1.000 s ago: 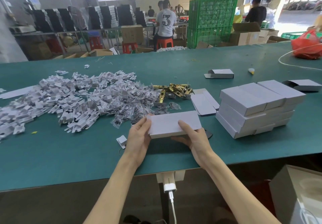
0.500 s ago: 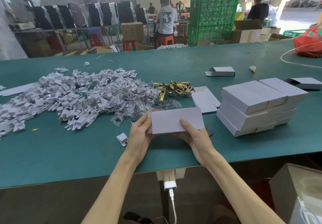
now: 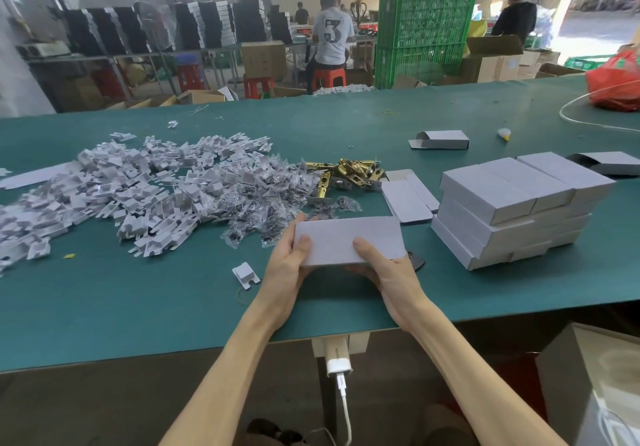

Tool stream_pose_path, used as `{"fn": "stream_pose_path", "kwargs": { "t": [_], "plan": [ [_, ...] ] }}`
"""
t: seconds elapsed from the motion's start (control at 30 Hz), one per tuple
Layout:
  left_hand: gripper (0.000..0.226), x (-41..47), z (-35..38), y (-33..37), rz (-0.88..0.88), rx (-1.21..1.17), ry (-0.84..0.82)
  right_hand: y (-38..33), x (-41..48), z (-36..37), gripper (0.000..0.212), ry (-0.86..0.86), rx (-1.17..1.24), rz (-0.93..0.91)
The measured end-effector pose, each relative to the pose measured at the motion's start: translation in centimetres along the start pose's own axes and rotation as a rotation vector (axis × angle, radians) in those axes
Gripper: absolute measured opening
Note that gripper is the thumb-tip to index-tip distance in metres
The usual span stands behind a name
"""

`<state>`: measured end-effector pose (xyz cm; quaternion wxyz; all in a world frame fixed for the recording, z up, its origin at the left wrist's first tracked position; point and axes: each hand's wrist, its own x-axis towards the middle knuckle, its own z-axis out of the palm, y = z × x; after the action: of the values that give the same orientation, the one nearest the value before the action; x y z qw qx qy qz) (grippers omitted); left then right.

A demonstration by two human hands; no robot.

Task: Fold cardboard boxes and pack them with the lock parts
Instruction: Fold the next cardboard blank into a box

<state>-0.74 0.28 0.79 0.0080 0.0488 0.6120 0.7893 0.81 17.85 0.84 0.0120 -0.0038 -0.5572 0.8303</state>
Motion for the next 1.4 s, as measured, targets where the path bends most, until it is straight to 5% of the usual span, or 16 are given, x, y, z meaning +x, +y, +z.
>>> {"fn": "stream_pose_path", "kwargs": {
  "t": [0.33, 0.53, 0.77, 1.0, 1.23, 1.4],
  "plan": [
    [0.051, 0.5, -0.2, 0.1, -0.023, -0.075, 0.038, 0.2, -0.2, 0.2, 0.046, -0.004, -0.089, -0.021],
    [0.035, 0.7, -0.2, 0.3, -0.035, -0.199, 0.103, 0.3, -0.2, 0.2, 0.05, -0.002, -0.101, -0.008],
    [0.033, 0.8, -0.3, -0.3, -0.041, -0.114, 0.167, 0.7, -0.3, 0.1, 0.02, -0.039, -0.188, -0.005],
    [0.031, 0.8, -0.3, -0.2, -0.041, -0.131, 0.157, 0.7, -0.1, -0.1, 0.031, -0.02, -0.164, -0.006],
    [0.034, 0.9, -0.2, -0.1, -0.047, -0.139, 0.195, 1.1, -0.2, 0.0, 0.019, -0.043, -0.241, -0.024],
    [0.054, 0.4, 0.0, 0.1, -0.038, -0.14, 0.127, 1.2, -0.3, 0.1, 0.018, -0.05, -0.254, -0.044]
  ]
}}
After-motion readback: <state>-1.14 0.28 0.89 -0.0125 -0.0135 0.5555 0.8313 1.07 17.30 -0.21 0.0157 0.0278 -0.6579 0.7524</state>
